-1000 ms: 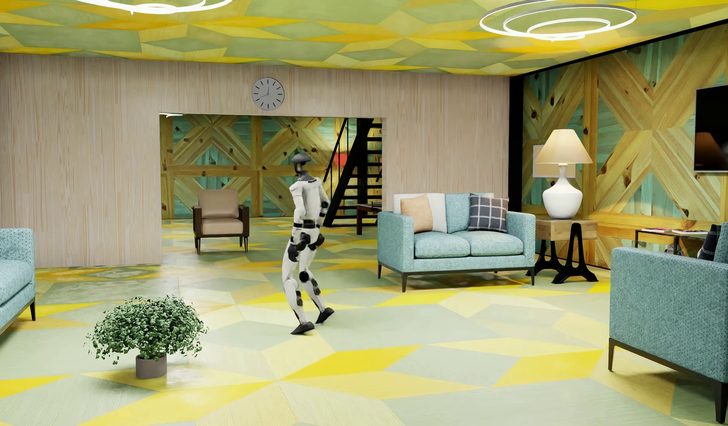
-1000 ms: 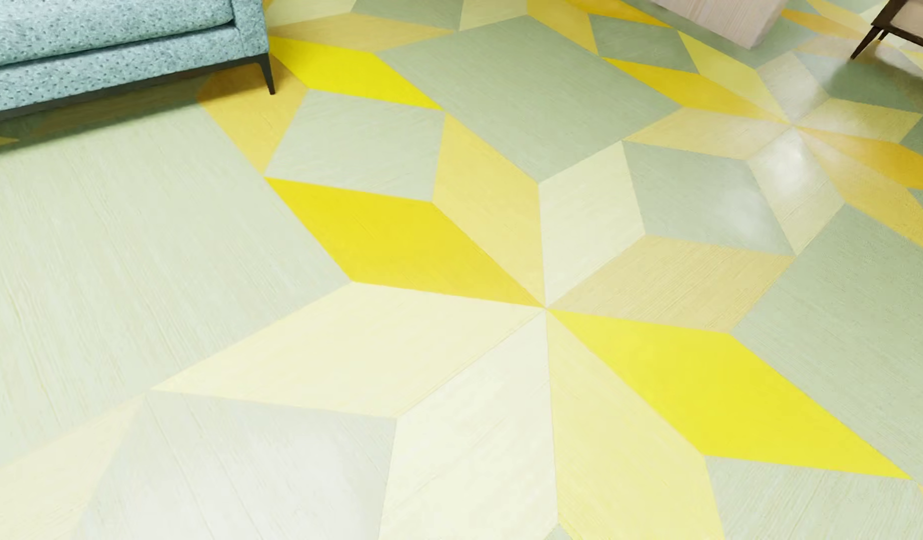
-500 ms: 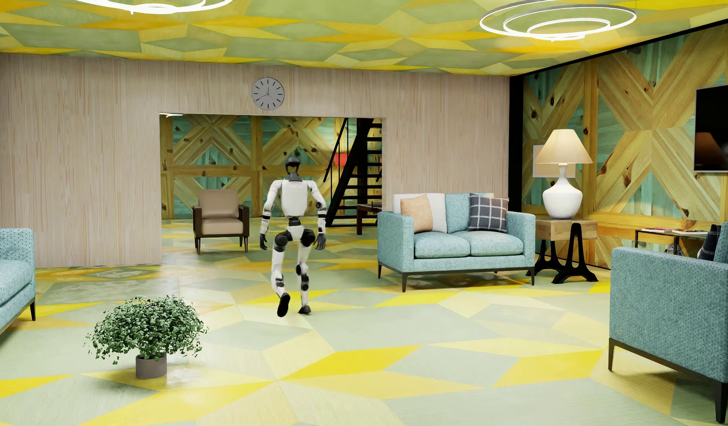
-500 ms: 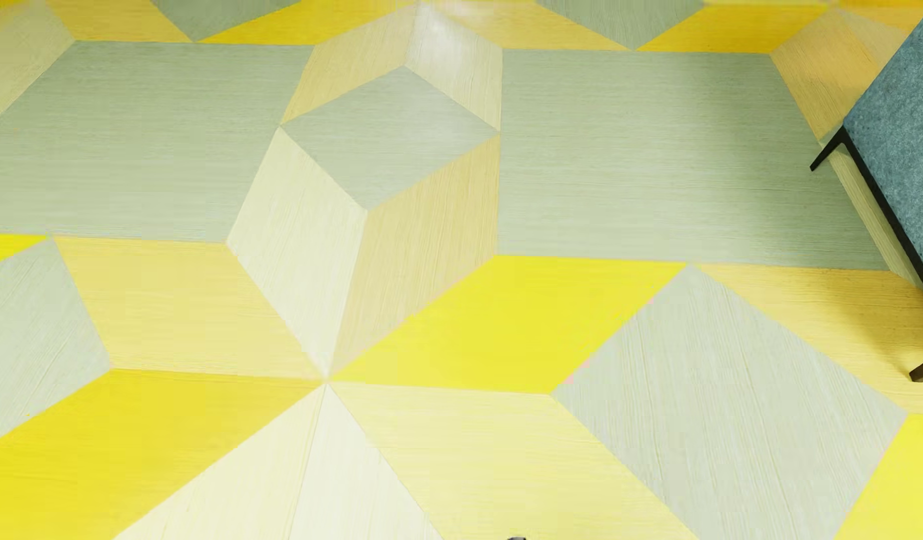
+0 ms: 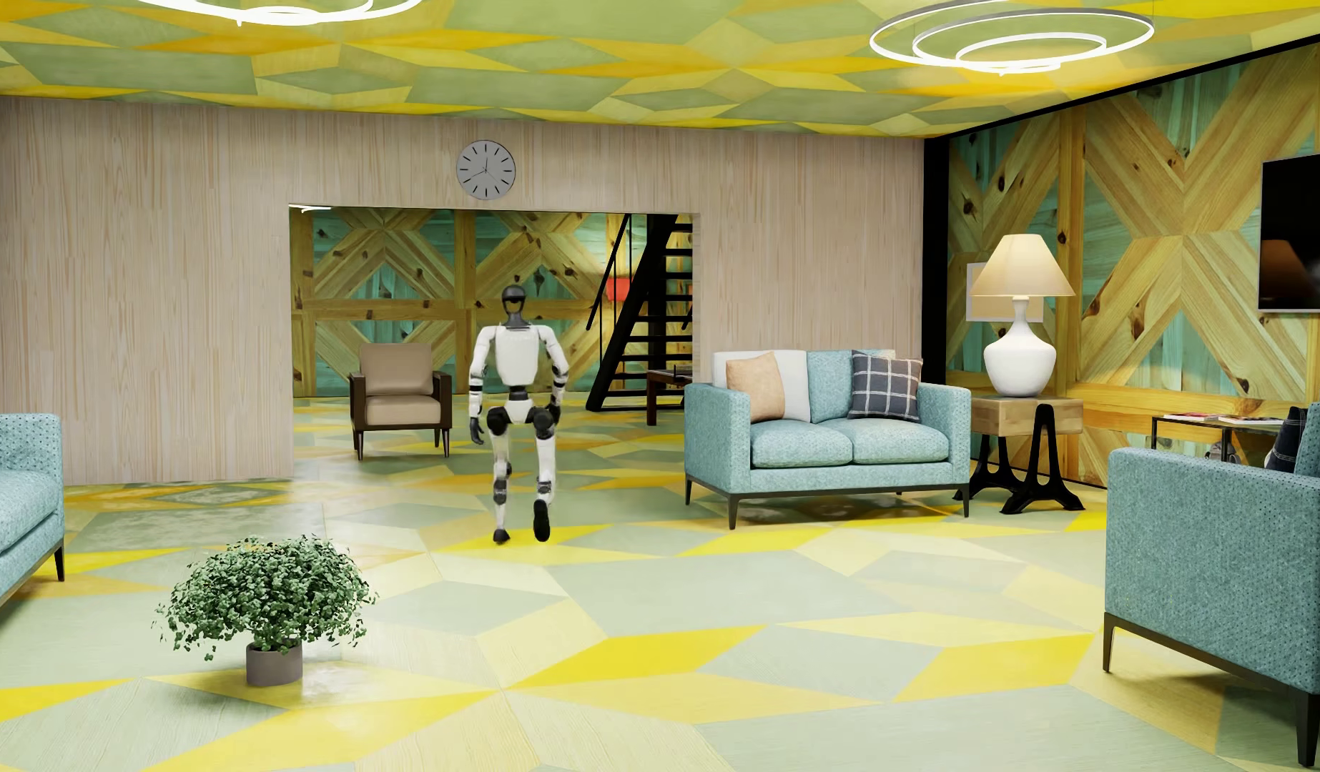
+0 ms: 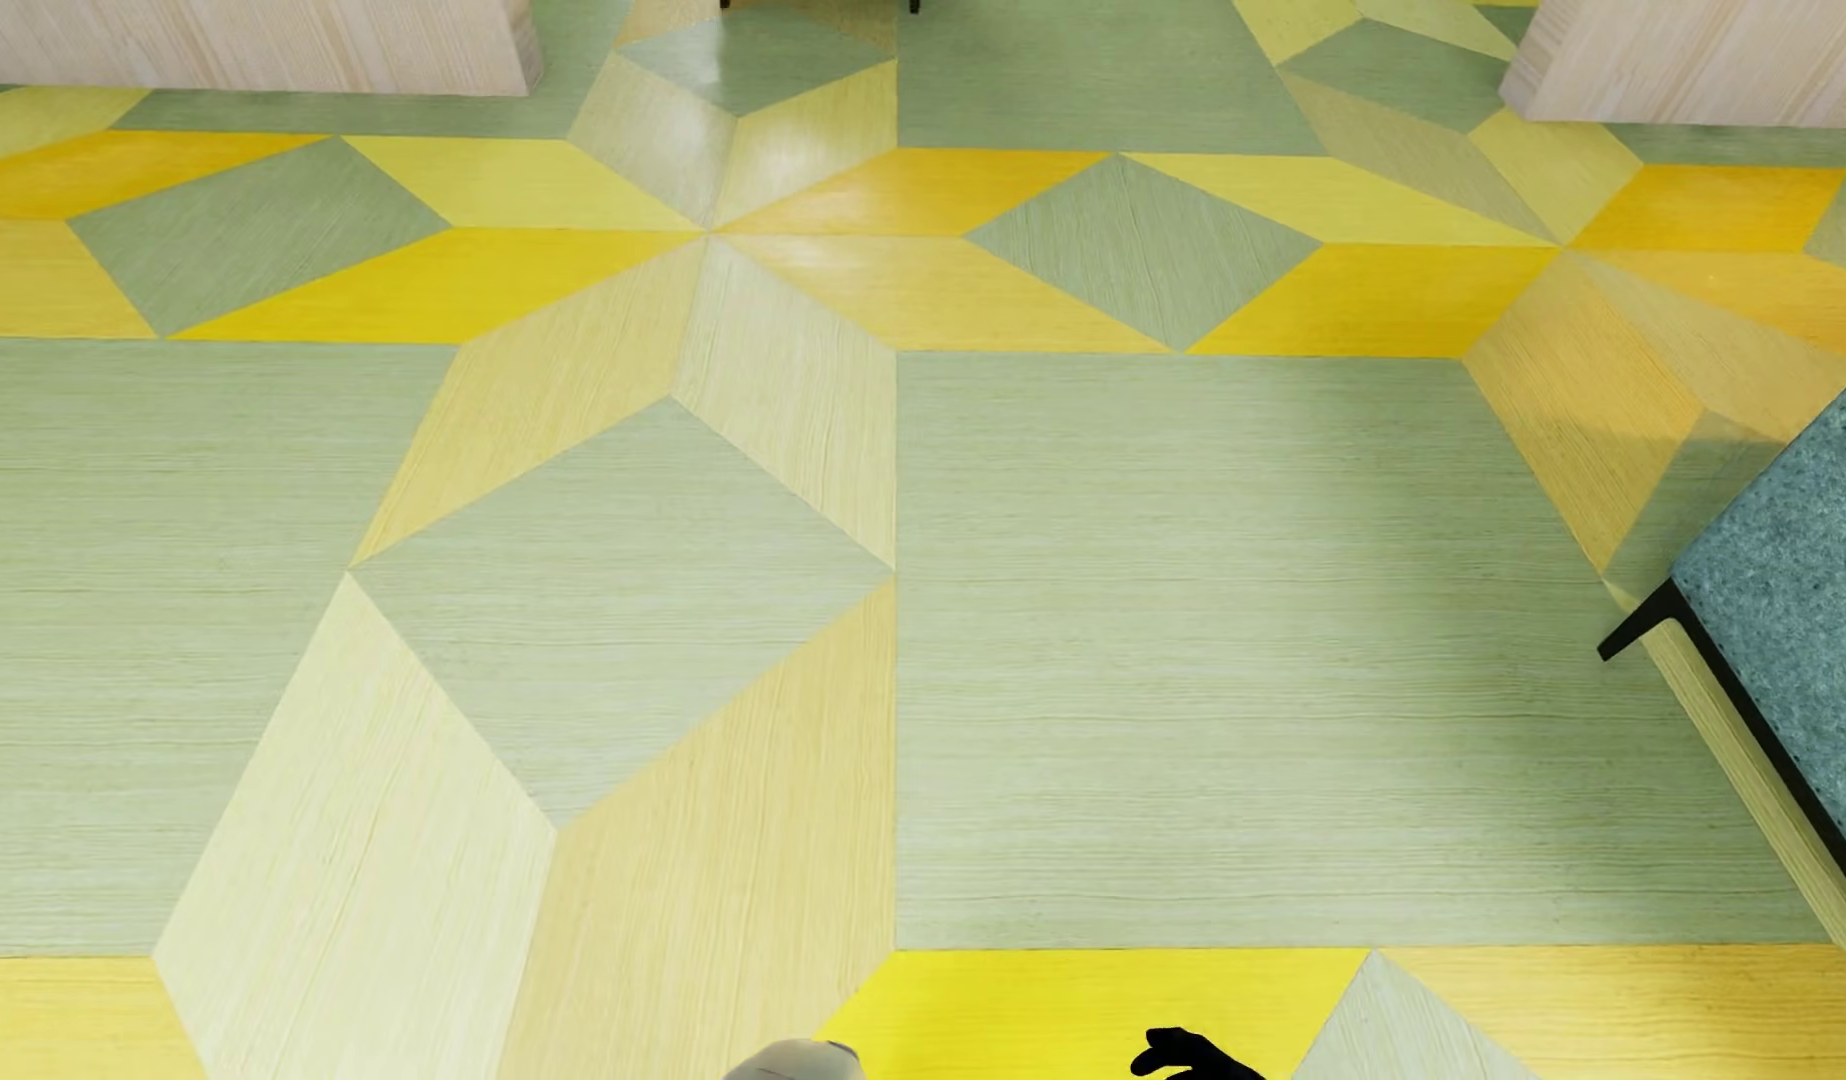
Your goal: Go to the armchair
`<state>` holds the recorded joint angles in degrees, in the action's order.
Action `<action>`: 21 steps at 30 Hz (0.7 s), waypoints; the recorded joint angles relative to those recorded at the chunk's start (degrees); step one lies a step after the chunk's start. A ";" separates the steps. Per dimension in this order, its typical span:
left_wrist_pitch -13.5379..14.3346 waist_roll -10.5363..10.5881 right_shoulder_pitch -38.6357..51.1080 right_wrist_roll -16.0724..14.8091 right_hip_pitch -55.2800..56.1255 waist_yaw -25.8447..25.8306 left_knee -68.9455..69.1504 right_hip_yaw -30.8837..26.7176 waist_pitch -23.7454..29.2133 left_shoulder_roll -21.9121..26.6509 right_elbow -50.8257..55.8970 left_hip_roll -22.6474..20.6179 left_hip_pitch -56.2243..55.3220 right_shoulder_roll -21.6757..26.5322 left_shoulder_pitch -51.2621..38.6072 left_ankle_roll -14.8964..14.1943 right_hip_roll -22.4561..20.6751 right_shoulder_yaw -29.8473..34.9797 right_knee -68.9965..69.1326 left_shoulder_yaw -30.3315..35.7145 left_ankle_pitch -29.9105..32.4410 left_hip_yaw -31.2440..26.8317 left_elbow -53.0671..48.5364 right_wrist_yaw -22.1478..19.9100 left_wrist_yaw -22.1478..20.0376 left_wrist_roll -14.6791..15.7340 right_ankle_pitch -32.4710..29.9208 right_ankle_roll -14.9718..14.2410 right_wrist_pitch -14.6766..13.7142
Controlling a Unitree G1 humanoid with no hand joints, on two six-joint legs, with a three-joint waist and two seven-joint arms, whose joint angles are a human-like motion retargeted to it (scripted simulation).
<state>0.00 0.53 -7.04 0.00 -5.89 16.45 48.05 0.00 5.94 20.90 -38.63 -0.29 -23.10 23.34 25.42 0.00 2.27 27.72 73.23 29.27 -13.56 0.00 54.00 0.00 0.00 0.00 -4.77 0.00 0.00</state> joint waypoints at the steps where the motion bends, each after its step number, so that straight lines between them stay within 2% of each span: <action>1: 0.00 1.17 -1.16 0.00 5.21 -4.79 -3.09 0.00 0.63 -0.43 -3.45 -0.84 5.54 -0.45 -1.43 0.00 -2.01 3.37 5.98 -1.14 0.39 0.00 -2.97 0.00 0.00 0.00 1.12 0.00 0.00; 2: 0.00 2.76 -4.19 0.00 11.98 -9.21 -6.22 0.00 0.44 -1.11 -4.26 -1.12 10.18 -0.48 -3.34 0.00 -3.53 3.64 8.17 -3.01 0.48 0.00 -6.74 0.00 0.00 0.00 1.14 0.00 0.00; 3: 0.00 4.34 -8.11 0.00 16.85 -12.78 -10.04 0.00 0.76 -1.51 -4.91 -1.06 16.39 -0.40 -4.82 0.00 -5.04 2.75 4.28 -3.50 0.43 0.00 -10.89 0.00 0.00 0.00 -0.40 0.00 0.00; 4: 0.00 4.32 -8.06 0.00 20.80 -15.25 -13.23 0.00 1.05 -1.26 -14.50 -0.84 21.90 -2.44 -6.48 0.00 -6.05 8.17 -5.06 -5.85 0.18 0.00 -14.70 0.00 0.00 0.00 -4.65 0.00 0.00; 5: 0.00 5.03 -11.13 0.00 24.06 -17.84 -16.11 0.00 1.03 -1.34 -14.09 -0.18 27.13 -1.22 -8.14 0.00 -6.69 11.86 -17.19 -8.13 -0.20 0.00 -19.39 0.00 0.00 0.00 -10.03 0.00 0.00; 6: 0.00 5.20 -13.51 0.00 26.66 -19.98 -18.40 0.00 0.61 -1.17 -15.72 0.46 31.55 -1.17 -9.75 0.00 -6.74 13.98 -29.55 -8.28 -1.44 0.00 -22.96 0.00 0.00 0.00 -12.29 0.00 0.00; 7: 0.00 4.56 -15.42 0.00 27.83 -21.84 -19.42 0.00 0.27 -0.45 -17.12 0.85 35.51 -1.48 -11.88 0.00 -6.08 15.35 -40.80 -9.97 -3.41 0.00 -26.12 0.00 0.00 0.00 -4.20 0.00 0.00; 8: 0.00 4.03 -17.17 0.00 29.34 -23.74 -19.58 0.00 -0.28 0.28 -17.62 1.36 38.08 -1.37 -13.70 0.00 -5.30 17.45 -47.03 -10.73 -5.69 0.00 -28.43 0.00 0.00 0.00 13.18 0.00 0.00; 9: 0.00 3.70 -18.70 0.00 30.93 -25.49 -18.93 0.00 -0.72 0.71 -18.18 2.48 39.97 -1.53 -14.92 0.00 -4.45 18.29 -45.58 -12.18 -7.81 0.00 -29.69 0.00 0.00 0.00 24.67 0.00 0.00; 10: 0.00 3.76 -19.85 0.00 32.33 -27.53 -17.60 0.00 -0.50 0.77 -18.79 3.67 41.83 -1.66 -15.51 0.00 -4.69 19.57 -45.94 -13.33 -7.65 0.00 -29.79 0.00 0.00 0.00 24.97 0.00 0.00; 11: 0.00 4.38 -20.60 0.00 33.47 -28.68 -16.09 0.00 -0.19 0.21 -19.72 5.12 44.39 -1.67 -15.34 0.00 -5.72 20.50 -44.76 -14.46 -4.96 0.00 -27.97 0.00 0.00 0.00 14.62 0.00 0.00; 12: 0.00 5.19 -20.84 0.00 35.56 -28.28 -12.51 0.00 -1.31 -0.56 -20.46 6.05 44.16 -1.92 -14.38 0.00 -7.45 21.22 -42.25 -15.13 2.19 0.00 -25.67 0.00 0.00 0.00 -0.38 0.00 0.00; 13: 0.00 7.15 -20.18 0.00 35.83 -27.31 -3.35 0.00 -1.58 -1.96 -21.46 8.81 41.70 -1.93 -13.25 0.00 -10.15 22.77 -37.49 -14.27 13.59 0.00 -20.85 0.00 0.00 0.00 -7.90 0.00 0.00; 14: 0.00 7.48 -19.14 0.00 32.72 -25.88 6.44 0.00 -0.86 -3.01 -21.35 9.66 39.12 -1.73 -11.94 0.00 -11.90 22.34 -34.26 -12.65 23.17 0.00 -15.22 0.00 0.00 0.00 -7.77 0.00 0.00; 15: 0.00 6.81 -16.95 0.00 29.24 -24.52 18.67 0.00 -0.29 -2.48 -20.31 9.61 32.35 -2.43 -11.20 0.00 -13.40 21.46 -33.85 -9.68 22.43 0.00 -10.52 0.00 0.00 0.00 -6.31 0.00 0.00; 16: 0.00 7.01 -15.22 0.00 23.62 -21.87 28.40 0.00 0.96 -3.17 -17.38 10.47 26.59 -1.71 -11.51 0.00 -14.63 19.58 -35.36 -6.14 13.30 0.00 -5.62 0.00 0.00 0.00 -3.40 0.00 0.00; 17: 0.00 5.61 -13.08 0.00 18.31 -17.36 32.90 0.00 1.03 -2.96 -14.91 9.63 21.72 -1.73 -10.33 0.00 -14.66 17.68 -36.72 -4.11 4.52 0.00 -1.96 0.00 0.00 0.00 -0.36 0.00 0.00; 18: 0.00 4.48 -10.33 0.00 13.07 -13.54 32.78 0.00 0.92 -2.76 -12.60 9.17 17.20 -1.43 -8.39 0.00 -14.23 16.57 -38.59 -2.26 0.31 0.00 0.78 0.00 0.00 0.00 2.70 0.00 0.00; 19: 0.00 3.53 -7.88 0.00 8.31 -9.94 28.48 0.00 0.72 -2.47 -8.60 8.47 12.71 -0.73 -5.99 0.00 -13.26 13.75 -40.87 -1.75 -1.33 0.00 1.84 0.00 0.00 0.00 6.55 0.00 0.00; 21: 0.00 2.12 -3.36 0.00 -0.78 -4.53 9.80 0.00 0.00 -1.29 -1.81 8.03 7.86 0.43 -1.03 0.00 -10.74 6.95 -45.08 -0.56 0.84 0.00 2.95 0.00 0.00 0.00 13.95 0.00 0.00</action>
<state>0.00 2.65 -10.40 0.00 -6.67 11.92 57.85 0.00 5.94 19.61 -40.44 7.74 -15.24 23.77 24.39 0.00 -8.48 34.68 28.15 28.72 -12.72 0.00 56.95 0.00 0.00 0.00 9.18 0.00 0.00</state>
